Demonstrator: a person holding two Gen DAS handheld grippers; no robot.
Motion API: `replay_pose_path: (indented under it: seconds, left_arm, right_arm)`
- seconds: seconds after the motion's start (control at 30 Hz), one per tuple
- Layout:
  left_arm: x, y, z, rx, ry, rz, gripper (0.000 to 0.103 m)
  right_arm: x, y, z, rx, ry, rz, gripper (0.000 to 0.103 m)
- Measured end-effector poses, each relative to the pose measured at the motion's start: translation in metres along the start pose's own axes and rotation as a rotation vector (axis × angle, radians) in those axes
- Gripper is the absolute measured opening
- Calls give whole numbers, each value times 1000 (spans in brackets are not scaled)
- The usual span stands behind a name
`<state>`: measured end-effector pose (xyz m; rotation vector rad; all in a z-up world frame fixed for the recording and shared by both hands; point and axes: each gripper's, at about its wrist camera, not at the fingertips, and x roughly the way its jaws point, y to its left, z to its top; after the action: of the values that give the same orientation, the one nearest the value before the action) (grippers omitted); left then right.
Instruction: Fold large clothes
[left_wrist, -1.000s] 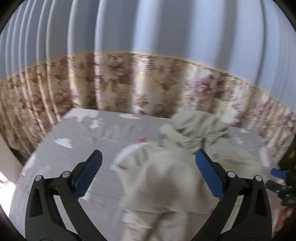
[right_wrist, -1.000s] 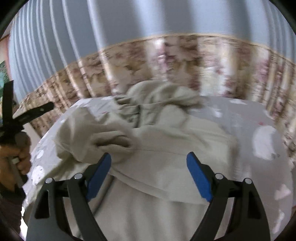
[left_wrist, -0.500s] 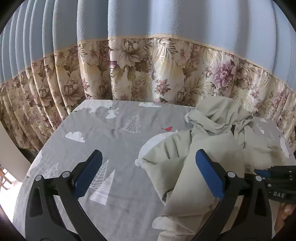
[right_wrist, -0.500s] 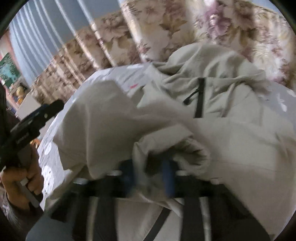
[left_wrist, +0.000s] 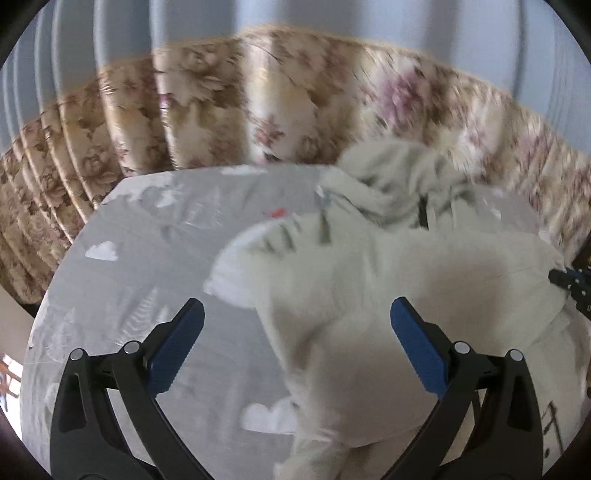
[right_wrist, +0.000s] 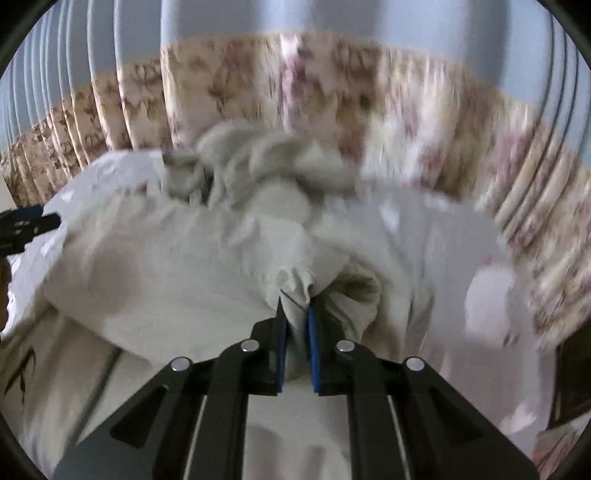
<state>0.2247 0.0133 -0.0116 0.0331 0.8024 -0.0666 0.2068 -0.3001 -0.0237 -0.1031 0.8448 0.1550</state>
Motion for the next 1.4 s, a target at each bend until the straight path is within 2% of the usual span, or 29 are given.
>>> replay_pose_path:
  seconds: [0.1,0.17,0.2,0.33,0.4,0.43,0.53,0.6,0.63,0.67,0.7,0.73,0.8,0.97,1.1,1.2,1.3,1.4]
  left_arm:
    - [19,-21,-7,67,43,43,100]
    - [36,-29,-12,121,68,131,100]
    - [46,-29,-15,147,81,205,100]
    - [57,-2,-18,120,82,323,100]
    - [61,13,-19,72,107,292,100]
    - [61,15,-19,65,107,287,100]
    - [58,5,-21,129,74,329,100]
    - [57,3,-20,133,65,328,100]
    - [54,5,-17,121,59,291,100]
    - [50,7,-15,113,59,269,100]
    - [47,10,-12,105,52,251,100]
    - [36,14,-6,88,21,222,100]
    - [18,19,11,70,-30,201,100]
    - [17,19,63,82,-84,203,100]
    - [50,23,107,48,-73,188,100]
    - [86,19,140,36,-51,163,100]
    - [117,14,160,35,-20,137,100]
    - [154,14,174,22,14,145,100]
  right_arm:
    - [6,2,-17,11,15,20,10]
    - [6,5,-22,25,10,54,11]
    - [6,6,-21,25,7,62,11]
    - [7,11,-24,14,13,99,13]
    - [12,12,-27,5,23,94,22]
    - [16,10,-28,9,29,94,22]
    - [25,9,-32,25,44,95,24]
    - [25,8,-33,42,42,100,28]
    - [23,8,-31,46,46,105,33]
    - [18,7,-30,49,40,111,48]
    - [6,4,-26,48,11,118,66]
    - [-4,1,-22,47,-26,113,72]
    - [-23,-11,-10,53,-88,84,74]
    - [-24,-36,36,81,-125,32,74]
    - [9,-56,79,149,-100,68,74]
    - [49,-68,114,192,-57,84,74]
    - [83,-77,139,251,-26,101,74]
    - [124,-89,163,315,21,111,74]
